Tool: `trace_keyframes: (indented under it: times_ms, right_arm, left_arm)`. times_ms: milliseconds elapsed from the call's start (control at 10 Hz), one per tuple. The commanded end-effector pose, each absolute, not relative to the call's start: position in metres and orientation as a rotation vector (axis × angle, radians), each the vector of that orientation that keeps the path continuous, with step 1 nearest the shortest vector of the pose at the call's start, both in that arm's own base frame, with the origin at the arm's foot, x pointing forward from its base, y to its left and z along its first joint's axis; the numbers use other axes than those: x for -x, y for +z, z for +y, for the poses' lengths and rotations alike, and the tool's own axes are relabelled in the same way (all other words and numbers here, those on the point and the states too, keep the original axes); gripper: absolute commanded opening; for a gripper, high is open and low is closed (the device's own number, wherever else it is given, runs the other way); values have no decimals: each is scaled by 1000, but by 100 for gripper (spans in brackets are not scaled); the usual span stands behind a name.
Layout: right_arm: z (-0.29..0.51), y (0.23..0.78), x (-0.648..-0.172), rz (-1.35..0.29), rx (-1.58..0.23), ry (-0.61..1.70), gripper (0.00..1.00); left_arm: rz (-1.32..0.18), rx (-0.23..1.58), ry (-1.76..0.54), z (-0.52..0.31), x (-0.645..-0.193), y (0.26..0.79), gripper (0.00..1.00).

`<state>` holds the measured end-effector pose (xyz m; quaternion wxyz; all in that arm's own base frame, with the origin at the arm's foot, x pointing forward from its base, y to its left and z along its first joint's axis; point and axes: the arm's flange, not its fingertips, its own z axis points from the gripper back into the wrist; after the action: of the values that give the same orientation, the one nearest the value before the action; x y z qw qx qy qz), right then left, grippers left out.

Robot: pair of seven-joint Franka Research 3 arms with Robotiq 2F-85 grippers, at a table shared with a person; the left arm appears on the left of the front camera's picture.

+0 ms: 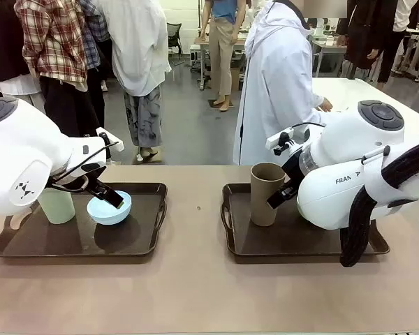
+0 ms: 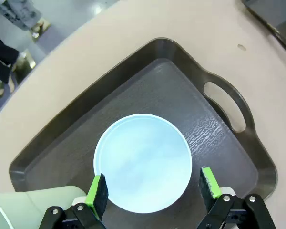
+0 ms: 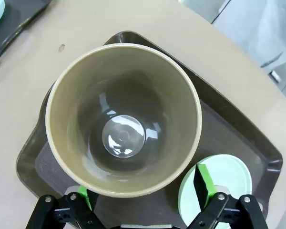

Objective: Set up a tray with a mat and arrange the tableware.
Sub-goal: Pick up the Picnic Bowl and Reusable plastic cup from the Handle tray in front of the human's position and hold them in the air.

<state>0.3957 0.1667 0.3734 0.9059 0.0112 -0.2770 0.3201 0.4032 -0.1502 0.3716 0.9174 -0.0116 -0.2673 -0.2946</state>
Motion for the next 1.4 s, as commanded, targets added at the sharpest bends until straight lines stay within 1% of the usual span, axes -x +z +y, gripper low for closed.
trace_keyframes:
  times_ms: [0, 1200, 1300]
  right_arm:
    - [167, 373, -396, -572, -23, 661, 100]
    - [167, 373, -396, -572, -23, 661, 100]
    - [160, 376, -384, -536, -36, 604, 100]
  left_arm:
    - [-550, 24, -606, -150, -403, 372, 100]
    - [-550, 24, -606, -150, -403, 372, 100]
    - [-537, 3, -613, -137, -384, 376, 100]
